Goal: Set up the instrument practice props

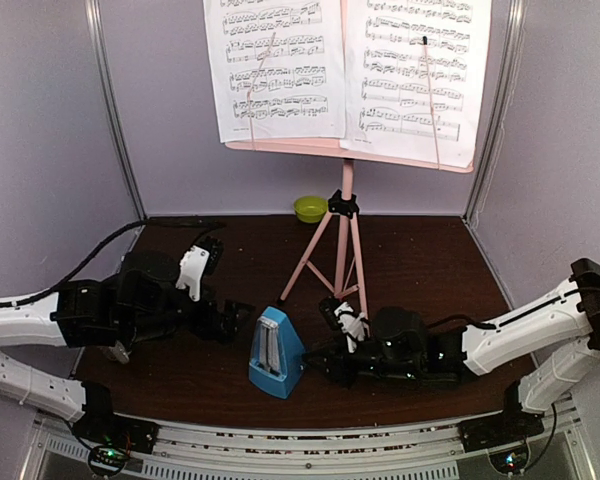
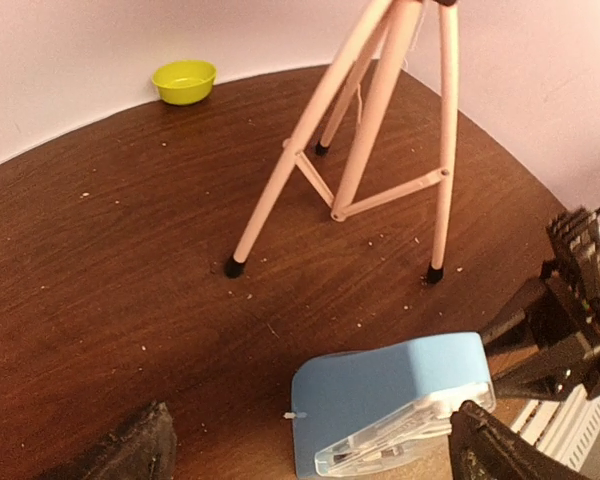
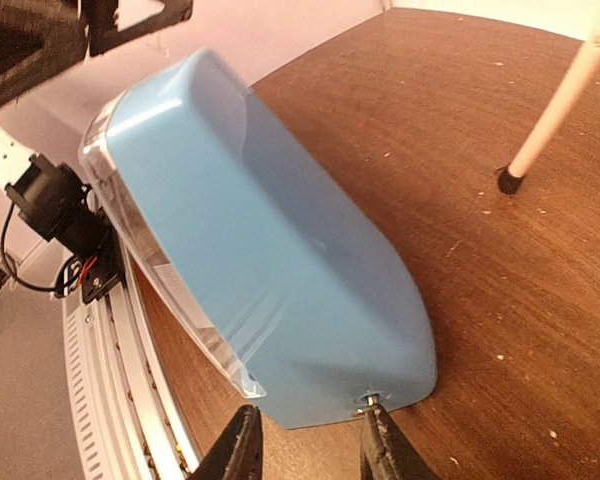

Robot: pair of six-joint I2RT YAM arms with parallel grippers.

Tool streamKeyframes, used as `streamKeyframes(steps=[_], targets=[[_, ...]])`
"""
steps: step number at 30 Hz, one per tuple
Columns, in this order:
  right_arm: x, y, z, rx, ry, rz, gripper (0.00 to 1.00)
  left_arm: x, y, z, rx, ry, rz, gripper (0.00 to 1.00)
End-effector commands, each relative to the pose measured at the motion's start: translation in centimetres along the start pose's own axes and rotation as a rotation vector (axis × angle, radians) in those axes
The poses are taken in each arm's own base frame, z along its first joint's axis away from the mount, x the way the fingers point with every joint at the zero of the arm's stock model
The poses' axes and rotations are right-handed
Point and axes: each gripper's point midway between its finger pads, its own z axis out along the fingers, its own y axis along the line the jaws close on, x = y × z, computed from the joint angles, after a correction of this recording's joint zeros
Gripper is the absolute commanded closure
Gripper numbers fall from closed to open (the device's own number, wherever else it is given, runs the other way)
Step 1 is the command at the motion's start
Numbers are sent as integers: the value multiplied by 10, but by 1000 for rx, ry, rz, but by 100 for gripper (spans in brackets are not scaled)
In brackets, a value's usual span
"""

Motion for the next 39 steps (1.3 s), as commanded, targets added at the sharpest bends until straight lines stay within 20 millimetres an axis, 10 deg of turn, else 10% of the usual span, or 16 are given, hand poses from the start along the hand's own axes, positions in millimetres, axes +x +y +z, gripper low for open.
streamKeyframes(steps=[1, 10, 23, 32, 39], targets=[[-13, -27, -22, 121, -87, 32, 62, -2, -27, 4, 74, 7, 63, 2], [-14, -56, -41, 273, -111, 43, 46, 3, -69, 22, 125, 8, 89, 2], [-39, -85, -67, 478, -200, 34, 1, 20, -42, 57, -98, 19, -1, 2], [-30, -90, -74, 477, -213, 49, 0, 37, -57, 85, -47, 88, 33, 8], [-13, -86, -59, 442, -144, 105, 0, 38, -52, 95, -101, 110, 33, 31]])
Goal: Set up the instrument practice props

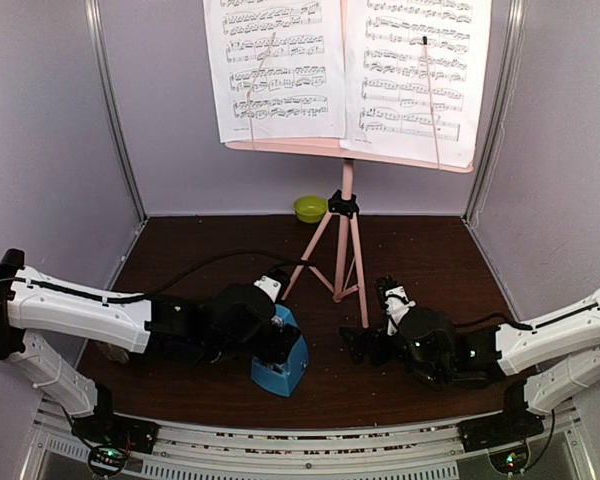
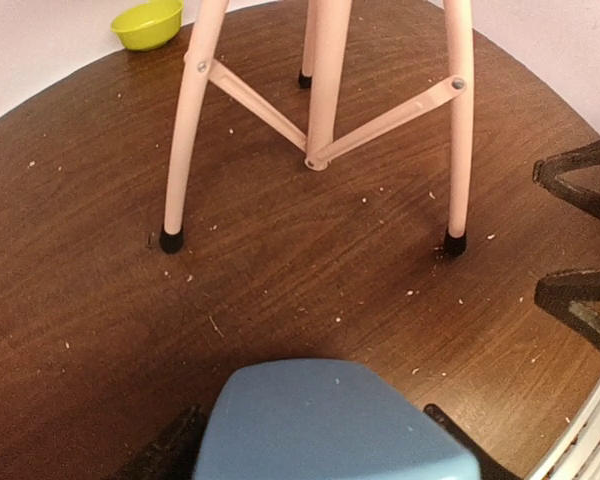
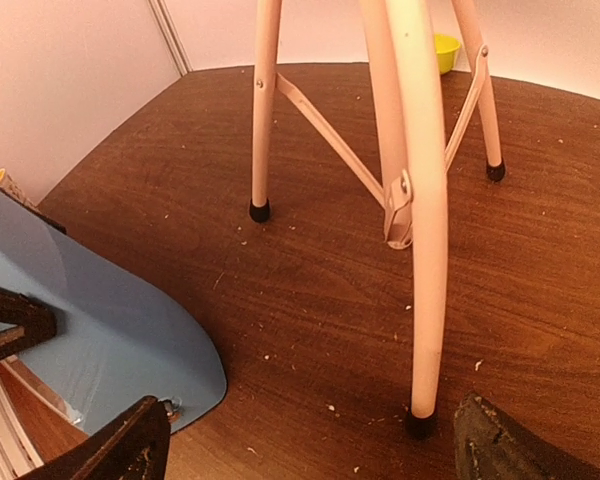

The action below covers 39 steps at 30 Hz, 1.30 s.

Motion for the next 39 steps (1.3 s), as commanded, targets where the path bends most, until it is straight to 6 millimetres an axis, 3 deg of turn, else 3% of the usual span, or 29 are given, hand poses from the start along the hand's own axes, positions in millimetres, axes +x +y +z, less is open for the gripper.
streamKeyframes(steps=[1, 7, 14, 21, 30, 39], targets=[[7, 14, 4, -72, 36, 14, 0, -21, -3, 3, -18, -31, -26, 36], [0, 37, 0, -169, -29, -49, 3, -58, -7, -15, -24, -88, -2, 64], [-10, 49, 0, -149, -106, -170, 12, -107, 0, -46, -183, -33, 66, 87], [-22, 69, 5, -198, -193, -173, 25, -117, 13, -65, -285, 14, 86, 89], [-26, 104, 7, -303, -222, -221, 43, -131, 7, -78, -237, -1, 80, 89], [-22, 129, 7, -374, -214, -268, 46, -137, -2, -81, -177, -32, 75, 88]])
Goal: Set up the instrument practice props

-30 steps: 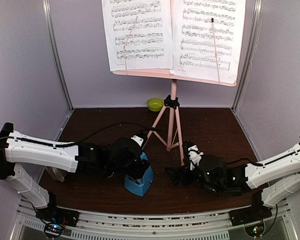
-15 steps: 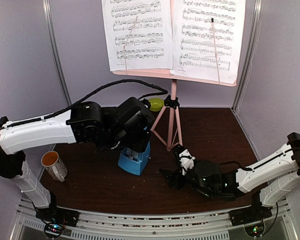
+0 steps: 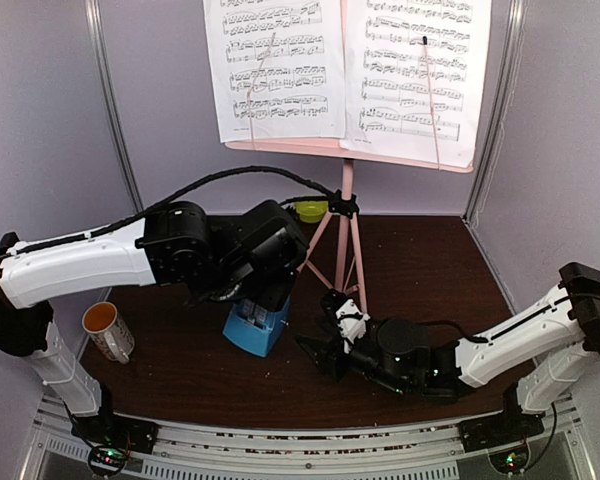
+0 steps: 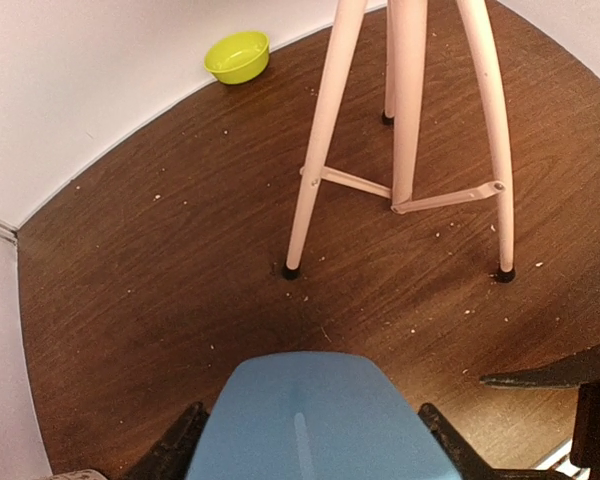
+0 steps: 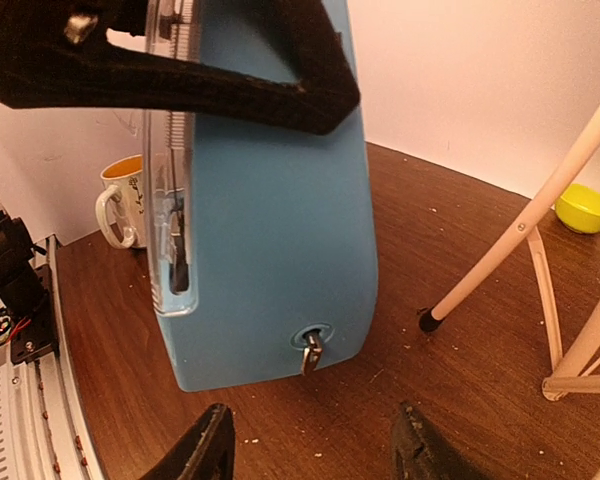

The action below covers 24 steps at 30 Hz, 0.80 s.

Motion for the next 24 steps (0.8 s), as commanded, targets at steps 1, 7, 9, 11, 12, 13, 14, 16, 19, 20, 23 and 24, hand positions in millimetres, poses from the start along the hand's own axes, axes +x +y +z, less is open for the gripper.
streamKeyframes(steps=[1, 7, 9, 11, 12, 13, 14, 16, 19, 20, 23, 24], targets=[[-10, 15, 6, -44, -26, -16, 46, -37, -1, -27, 65, -137, -70, 88], [-6, 16, 15, -27, -2, -30, 50, -40, -7, -30, 97, -151, -59, 88], [-4, 13, 16, -8, 2, -28, 52, -41, -9, -32, 109, -161, -60, 88], [-3, 8, 16, 20, 6, -22, 55, -42, -10, -34, 116, -168, -60, 88], [-2, 4, 15, 42, 9, -16, 56, -41, -10, -34, 120, -171, -58, 88], [-1, 2, 14, 53, 9, -12, 57, -43, -10, -36, 125, -177, -60, 88], [1, 0, 13, 58, 10, -11, 58, -43, -11, -37, 132, -181, -60, 88], [2, -1, 12, 59, 13, -7, 60, -44, -12, -39, 146, -191, -59, 88], [4, -2, 12, 64, 14, -1, 63, -45, -14, -42, 158, -200, -53, 88], [2, -2, 12, 64, 11, -1, 64, -45, -14, -42, 158, -201, -52, 88], [-1, -1, 13, 64, 9, -10, 70, -45, -16, -43, 164, -204, -49, 88], [-2, -1, 14, 66, 11, -13, 72, -46, -16, -43, 165, -207, -48, 88]])
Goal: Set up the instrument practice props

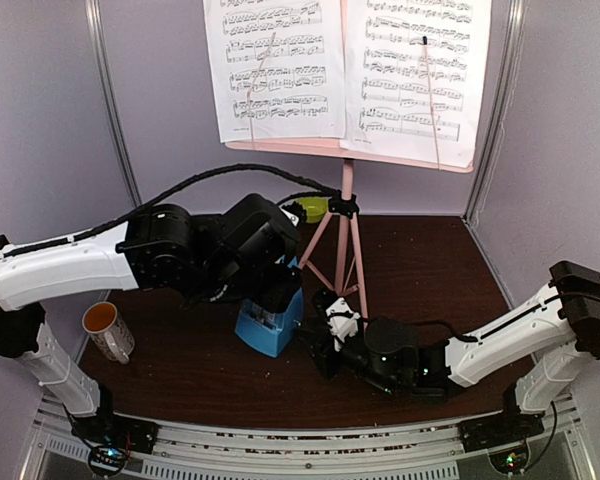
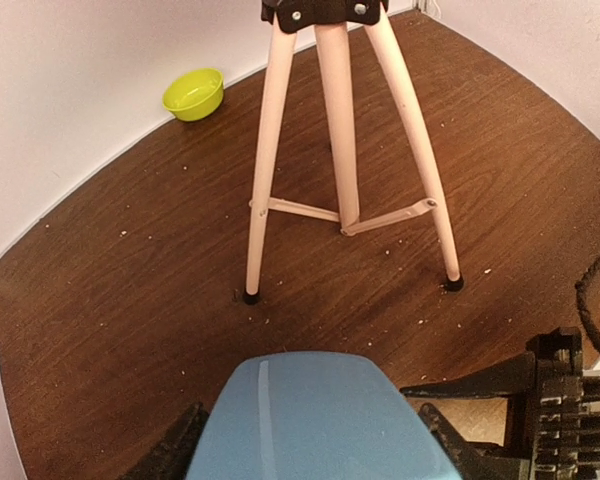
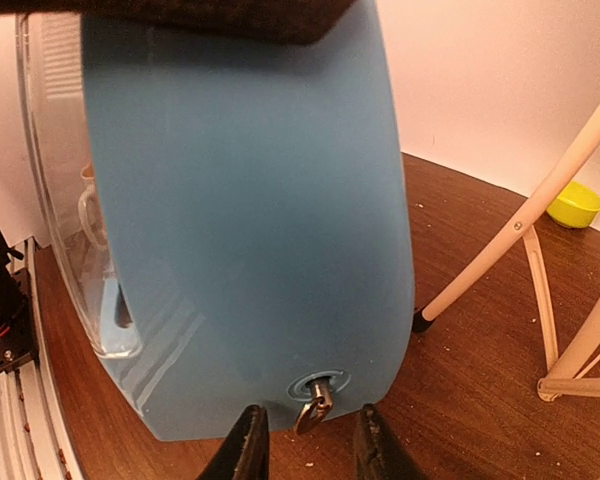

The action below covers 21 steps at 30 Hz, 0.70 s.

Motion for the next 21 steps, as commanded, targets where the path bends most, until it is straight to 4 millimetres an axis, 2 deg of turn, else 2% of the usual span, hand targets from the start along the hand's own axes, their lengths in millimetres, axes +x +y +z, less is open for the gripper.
streamKeyframes(steps=[1, 7, 12, 17, 21], targets=[[-3, -1, 0, 22, -1, -8, 74, -36, -1, -23, 47, -140, -63, 89], [-2, -4, -1, 34, 5, 7, 88, -39, -2, -27, 60, -162, -63, 89], [-9, -6, -4, 44, -11, 28, 100, -41, -3, -30, 75, -182, -65, 89], [-26, -11, -10, 47, -46, 83, 100, -41, -3, -32, 94, -217, -70, 89], [-41, -14, -14, -2, -70, 192, 100, -36, -1, -30, 92, -242, -59, 90]])
